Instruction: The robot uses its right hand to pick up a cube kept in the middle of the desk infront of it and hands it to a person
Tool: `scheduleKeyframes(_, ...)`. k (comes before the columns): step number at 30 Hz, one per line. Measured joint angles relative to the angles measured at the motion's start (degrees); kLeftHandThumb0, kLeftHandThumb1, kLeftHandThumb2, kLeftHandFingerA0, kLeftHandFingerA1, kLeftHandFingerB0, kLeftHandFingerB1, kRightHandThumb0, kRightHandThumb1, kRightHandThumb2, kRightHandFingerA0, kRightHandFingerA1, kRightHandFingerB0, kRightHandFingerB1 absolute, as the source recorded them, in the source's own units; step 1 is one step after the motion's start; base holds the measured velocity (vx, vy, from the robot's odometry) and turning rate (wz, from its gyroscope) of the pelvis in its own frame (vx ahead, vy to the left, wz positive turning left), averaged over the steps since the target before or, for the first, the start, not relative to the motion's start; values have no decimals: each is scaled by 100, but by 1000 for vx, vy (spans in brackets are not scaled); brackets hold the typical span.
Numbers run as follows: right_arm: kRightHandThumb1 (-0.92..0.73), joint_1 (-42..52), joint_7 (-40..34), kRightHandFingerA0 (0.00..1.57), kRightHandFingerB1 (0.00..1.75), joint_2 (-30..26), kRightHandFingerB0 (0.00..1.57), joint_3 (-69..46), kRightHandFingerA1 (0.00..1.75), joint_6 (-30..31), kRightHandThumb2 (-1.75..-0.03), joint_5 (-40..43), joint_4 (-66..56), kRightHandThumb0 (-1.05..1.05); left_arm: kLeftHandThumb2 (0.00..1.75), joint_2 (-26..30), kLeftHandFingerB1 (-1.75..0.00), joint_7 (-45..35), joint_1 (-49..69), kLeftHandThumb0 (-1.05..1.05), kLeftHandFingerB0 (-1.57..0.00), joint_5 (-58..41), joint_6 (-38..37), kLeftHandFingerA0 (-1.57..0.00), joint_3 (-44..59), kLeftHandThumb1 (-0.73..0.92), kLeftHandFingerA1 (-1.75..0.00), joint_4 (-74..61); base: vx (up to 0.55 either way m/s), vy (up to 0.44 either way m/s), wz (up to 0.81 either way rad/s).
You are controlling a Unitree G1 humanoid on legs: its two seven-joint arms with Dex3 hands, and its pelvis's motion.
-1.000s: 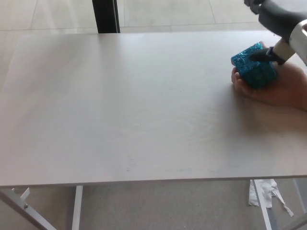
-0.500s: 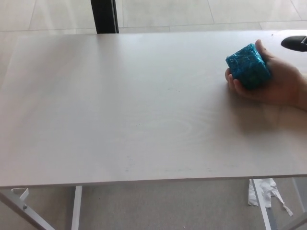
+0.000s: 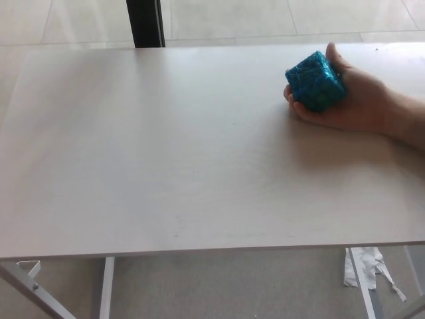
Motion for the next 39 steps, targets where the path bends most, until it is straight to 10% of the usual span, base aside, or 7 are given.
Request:
scheduleKeyframes(20,-76,2201,-1317,76,85,616,54,-2778,148,-1279,-63,908,2549,-63,63,0,-44,-3,173,-68,-46,0,0,-60,8,77,-58,4,0,0,0)
scheduleKeyframes(22,-71,2222,-1461,83,87,748,61,-2889,140,-1342,-61,976,2750,-60,63,0,-43,-2,187,-67,-46,0,0,-56,6,77,-56,4,0,0,0)
scheduleKeyframes(23,-71,2210,-1543,25,115,823,58,-2948,83,-1360,-60,1011,2856,-50,63,0,-44,-2,195,-65,-45,0,0,-56,6,77,-57,4,0,0,0)
scheduleKeyframes(28,-70,1730,-1863,40,81,1004,32,-3276,118,-1213,-60,1302,3494,-56,63,0,-42,-6,204,-66,-42,1,0,-52,2,79,-57,3,0,0,0)
scheduleKeyframes(29,-66,1615,-1911,39,69,1003,39,-3339,91,-1146,-59,1356,3605,-43,64,1,-41,-7,202,-67,-46,1,0,-49,0,80,-55,2,0,0,0)
scheduleKeyframes(35,-63,933,-2128,66,69,1001,62,-3668,86,-725,-58,1792,4508,-42,64,8,-41,5,197,-63,-43,38,0,-48,-133,81,-54,3,0,0,0)
scheduleKeyframes(39,-61,724,-2155,49,56,959,65,-3545,64,-402,-58,2048,5247,-48,65,61,-41,41,246,-64,-41,101,0,-47,-316,81,-54,29,0,0,0)
